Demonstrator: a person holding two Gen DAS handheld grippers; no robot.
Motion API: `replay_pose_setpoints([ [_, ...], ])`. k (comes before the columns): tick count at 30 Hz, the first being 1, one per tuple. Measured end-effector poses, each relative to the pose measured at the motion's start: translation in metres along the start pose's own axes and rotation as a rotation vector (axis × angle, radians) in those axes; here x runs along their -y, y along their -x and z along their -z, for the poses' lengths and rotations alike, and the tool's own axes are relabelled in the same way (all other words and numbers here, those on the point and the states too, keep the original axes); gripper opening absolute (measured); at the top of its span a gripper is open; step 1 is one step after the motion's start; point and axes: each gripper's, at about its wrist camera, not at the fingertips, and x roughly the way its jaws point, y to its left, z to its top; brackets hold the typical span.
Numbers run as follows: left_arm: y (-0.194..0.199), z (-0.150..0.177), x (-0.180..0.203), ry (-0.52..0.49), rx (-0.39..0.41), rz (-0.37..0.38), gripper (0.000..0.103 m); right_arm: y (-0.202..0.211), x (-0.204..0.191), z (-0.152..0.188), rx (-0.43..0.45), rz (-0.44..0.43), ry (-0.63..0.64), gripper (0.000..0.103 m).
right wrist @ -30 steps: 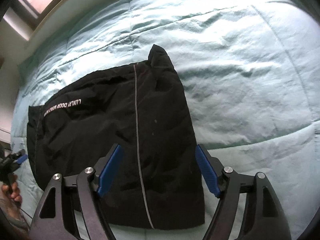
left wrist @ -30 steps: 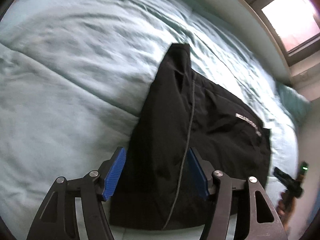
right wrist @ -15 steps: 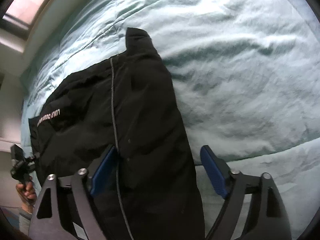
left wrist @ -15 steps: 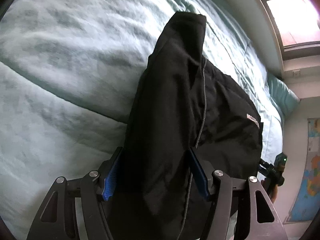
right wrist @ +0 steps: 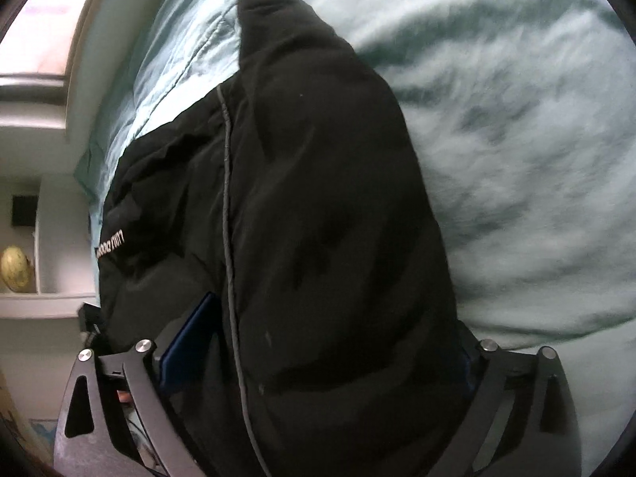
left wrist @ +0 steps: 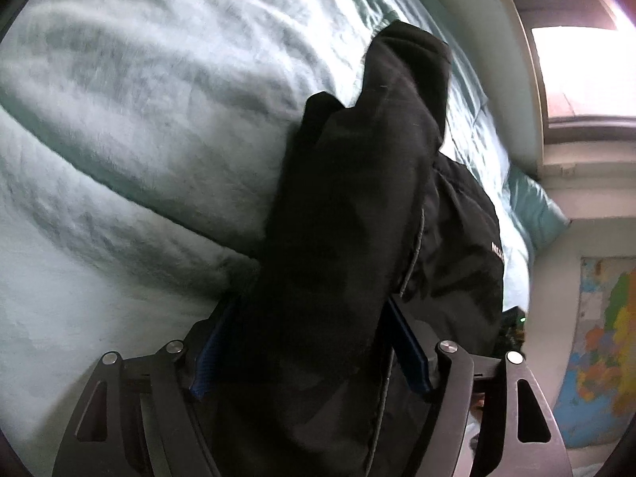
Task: Fold large clothes
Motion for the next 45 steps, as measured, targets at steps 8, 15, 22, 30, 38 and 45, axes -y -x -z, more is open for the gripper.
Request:
replay_pose_setpoints([
  [8, 0.018, 0.021, 0.036, -0.127, 0.093, 0.013, 0.038, 0.012, -0.022, 0.010, 0.035, 0.008, 0.101, 0.060],
  [15, 0.006, 0.007, 0.017, -0.022, 0.030, 0.099, 0.054, 0.002, -0.022, 0.000, -0.014, -0.016, 0.099, 0.070],
  [22, 0.024, 0.026, 0.034, -0.028, 0.117, 0.101, 0.033, 0.017, -0.037, 0.008, 0.023, 0.038, 0.126, 0.047],
  [30, 0.099, 0.096, 0.098, -0.138, 0.220, 0.357, 0.023, 0.091, -0.097, 0.074, 0.160, 0.039, 0.283, 0.035],
  [38, 0.194, 0.196, 0.150, -0.284, 0.293, 0.440, 0.022, 0.197, -0.136, 0.173, 0.238, 0.061, 0.385, 0.035],
  [45, 0.215, 0.269, 0.151, -0.304, 0.278, 0.421, 0.022, 0.229, -0.128, 0.248, 0.218, 0.101, 0.391, 0.035],
])
